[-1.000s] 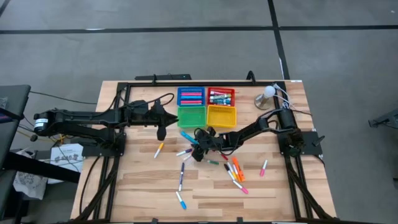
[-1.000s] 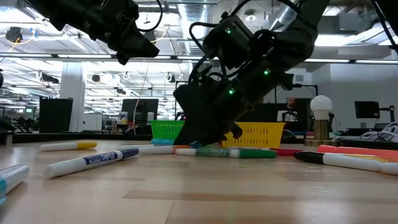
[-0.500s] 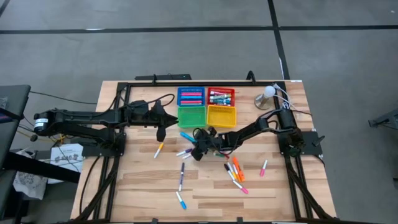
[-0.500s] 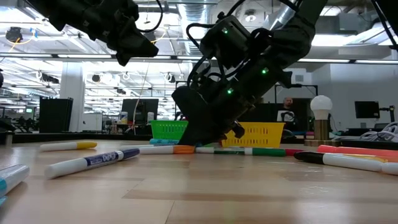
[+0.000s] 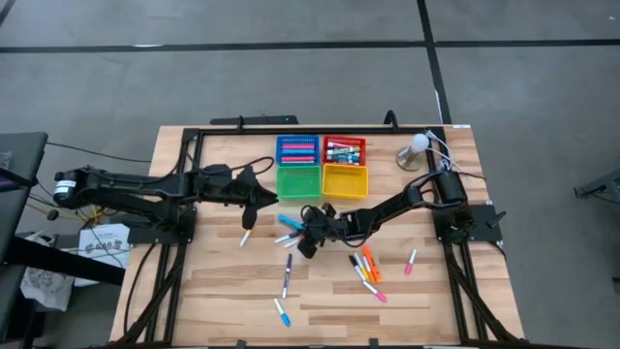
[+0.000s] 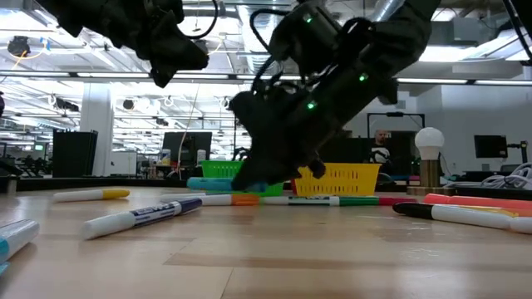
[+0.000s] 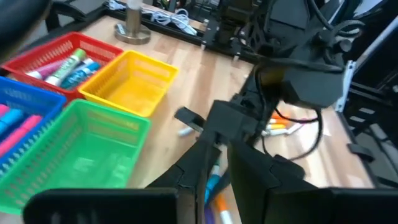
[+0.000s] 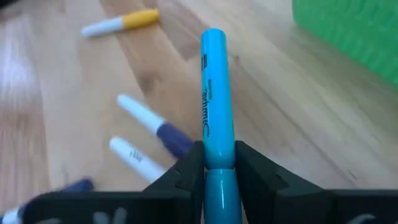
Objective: Pick & Place Markers
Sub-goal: Put the blue highlighter into the blue bin
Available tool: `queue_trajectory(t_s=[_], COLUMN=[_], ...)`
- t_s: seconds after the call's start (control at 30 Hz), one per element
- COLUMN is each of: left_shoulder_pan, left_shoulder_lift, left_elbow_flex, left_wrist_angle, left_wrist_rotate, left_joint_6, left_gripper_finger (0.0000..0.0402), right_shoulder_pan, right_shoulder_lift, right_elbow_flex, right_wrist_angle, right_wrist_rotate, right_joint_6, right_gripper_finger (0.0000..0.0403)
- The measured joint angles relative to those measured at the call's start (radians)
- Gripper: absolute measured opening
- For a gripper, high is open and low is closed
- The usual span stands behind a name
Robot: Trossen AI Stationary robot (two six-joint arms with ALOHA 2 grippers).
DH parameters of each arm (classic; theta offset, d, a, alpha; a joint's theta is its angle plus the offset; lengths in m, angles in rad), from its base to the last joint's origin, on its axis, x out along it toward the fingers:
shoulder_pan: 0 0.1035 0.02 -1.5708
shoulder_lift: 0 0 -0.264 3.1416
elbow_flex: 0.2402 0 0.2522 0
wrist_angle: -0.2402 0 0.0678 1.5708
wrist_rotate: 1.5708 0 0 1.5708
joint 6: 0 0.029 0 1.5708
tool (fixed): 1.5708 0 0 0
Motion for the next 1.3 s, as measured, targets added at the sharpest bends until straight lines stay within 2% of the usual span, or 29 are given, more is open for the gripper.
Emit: queue_trajectory(t_s=[0.13,0.47,0.6,0.7,0.8,0.93,1.07,1.3], left_shoulder_pan=[-0.036,-0.143,-0.184,-0.201,-0.211,-0.22,-0.22,-0.219], left_shoulder_lift=[0.0,0.0,0.0,0.0,0.0,0.0,0.0,0.0], left_elbow_flex=[0.0,0.0,0.0,0.0,0.0,0.0,0.0,0.0], left_wrist_angle=[0.0,0.031,0.092,0.115,0.124,0.133,0.155,0.181], left_wrist_rotate=[0.0,-0.064,-0.177,-0.308,-0.383,-0.391,-0.395,-0.394], left_joint_6=[-0.044,-0.183,-0.291,-0.436,-0.557,-0.637,-0.647,-0.638], left_gripper_finger=[0.0063,0.0063,0.0063,0.0063,0.0063,0.0063,0.0063,0.0087], right_shoulder_pan=[0.009,0.043,0.061,0.074,0.084,0.095,0.111,0.151], right_shoulder_lift=[-0.028,-0.105,-0.156,-0.208,-0.262,-0.34,-0.4,-0.419], right_elbow_flex=[0.006,0.011,0.011,0.011,0.011,0.012,0.012,0.012], right_wrist_angle=[-0.028,-0.066,-0.066,-0.07,-0.074,-0.073,-0.074,-0.073], right_wrist_rotate=[-0.013,-0.029,-0.018,0.01,0.058,0.103,0.136,0.159], right_joint_6=[-0.053,-0.183,-0.208,-0.209,-0.204,-0.201,-0.201,-0.198], right_gripper_finger=[0.0052,0.0065,0.006,0.006,0.0062,0.0062,0.0062,0.0062])
